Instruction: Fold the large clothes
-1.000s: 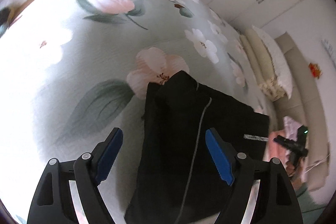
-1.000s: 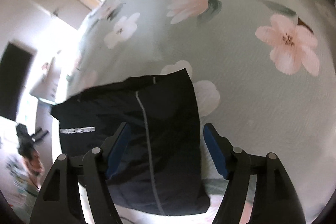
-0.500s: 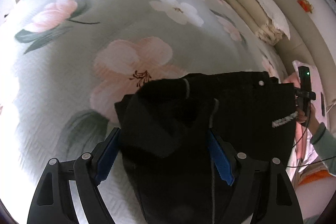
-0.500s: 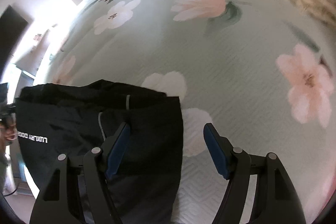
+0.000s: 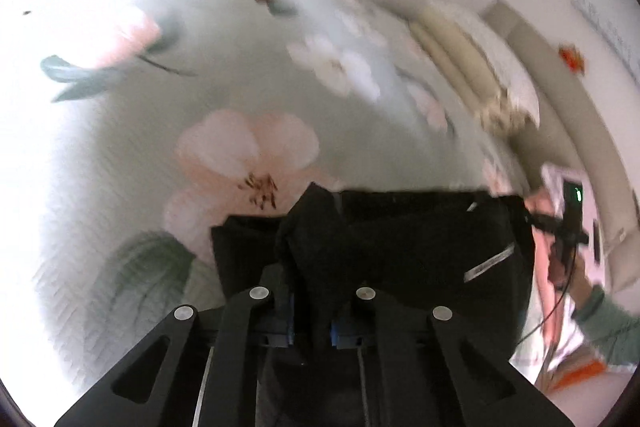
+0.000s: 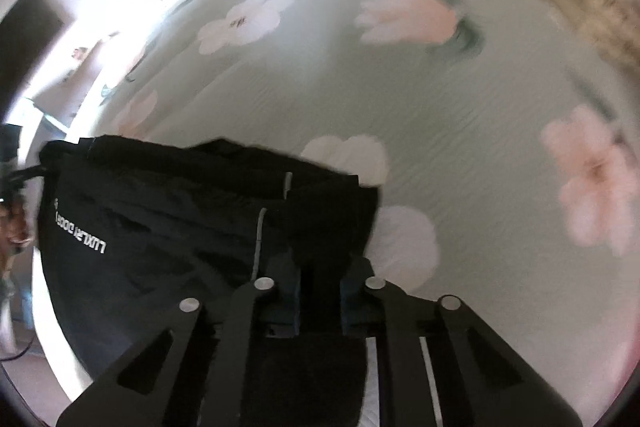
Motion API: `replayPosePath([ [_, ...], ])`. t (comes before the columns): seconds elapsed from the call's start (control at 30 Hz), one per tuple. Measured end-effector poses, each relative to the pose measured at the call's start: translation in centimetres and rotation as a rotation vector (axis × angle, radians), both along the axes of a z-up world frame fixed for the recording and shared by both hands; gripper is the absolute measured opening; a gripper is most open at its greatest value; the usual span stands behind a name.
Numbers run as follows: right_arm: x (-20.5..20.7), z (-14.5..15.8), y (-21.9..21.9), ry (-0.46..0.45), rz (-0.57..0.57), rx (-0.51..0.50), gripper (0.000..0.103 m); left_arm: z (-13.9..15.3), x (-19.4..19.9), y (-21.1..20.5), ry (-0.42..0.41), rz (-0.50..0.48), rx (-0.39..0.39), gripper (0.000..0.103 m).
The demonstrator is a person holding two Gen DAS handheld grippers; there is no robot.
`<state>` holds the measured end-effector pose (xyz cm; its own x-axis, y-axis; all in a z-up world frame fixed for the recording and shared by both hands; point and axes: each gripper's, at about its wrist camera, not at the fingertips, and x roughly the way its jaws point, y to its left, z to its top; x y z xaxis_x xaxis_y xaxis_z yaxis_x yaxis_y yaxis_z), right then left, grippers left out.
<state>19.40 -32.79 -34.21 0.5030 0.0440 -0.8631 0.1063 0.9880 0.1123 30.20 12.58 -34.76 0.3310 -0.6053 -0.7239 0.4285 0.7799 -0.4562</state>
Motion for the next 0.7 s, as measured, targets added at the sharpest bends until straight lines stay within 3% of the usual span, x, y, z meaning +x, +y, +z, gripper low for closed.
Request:
replayPosePath([
  [0.1, -0.5, 5.0, 0.9, -0.113, -0.005, -0.087, 0.012, 3.4, -0.4, 2.0, -0.041, 0.073, -0.095, 0.011],
  [0.17, 0.6, 7.1, 1.9, -0.172, -0.009, -0.156, 0.012, 4.9, 0.2, 1.4, -0.108, 0.105, -0.061, 0.011],
  [0.23, 3.1, 7.1, 2.6, -0.170, -0.024, -0.219, 0.012, 4.4, 1.8, 0.7, -0.104, 0.137, -0.017, 0.011],
  [0.3, 5.8, 4.8, 2.6, -0.122, -0.043, -0.247, 0.012, 1.9, 3.7, 0.0, -0.056, 0.166, 0.030, 0.011],
  [0.37, 8.6, 0.6, 2.6, -0.023, -0.056, -0.259, 0.012, -2.3, 5.6, -1.0, 0.020, 0.183, 0.126, 0.012],
  [0.43, 10.2, -3.4, 2.6, 0.073, -0.048, -0.248, 0.012, -5.7, 6.3, -1.7, 0.080, 0.183, 0.158, 0.012],
  [0.5, 10.7, -6.6, 3.0, 0.143, -0.043, -0.216, 0.013, -7.8, 6.3, -2.3, 0.086, 0.182, 0.184, 0.016],
  [0.63, 10.9, -8.1, 3.4, 0.144, -0.066, -0.225, 0.016, -8.9, 6.3, -3.0, 0.054, 0.184, 0.217, 0.019],
  [0.7, 11.2, -8.5, 2.9, 0.158, -0.071, -0.199, 0.017, -8.9, 6.7, -3.1, 0.051, 0.180, 0.243, 0.032],
])
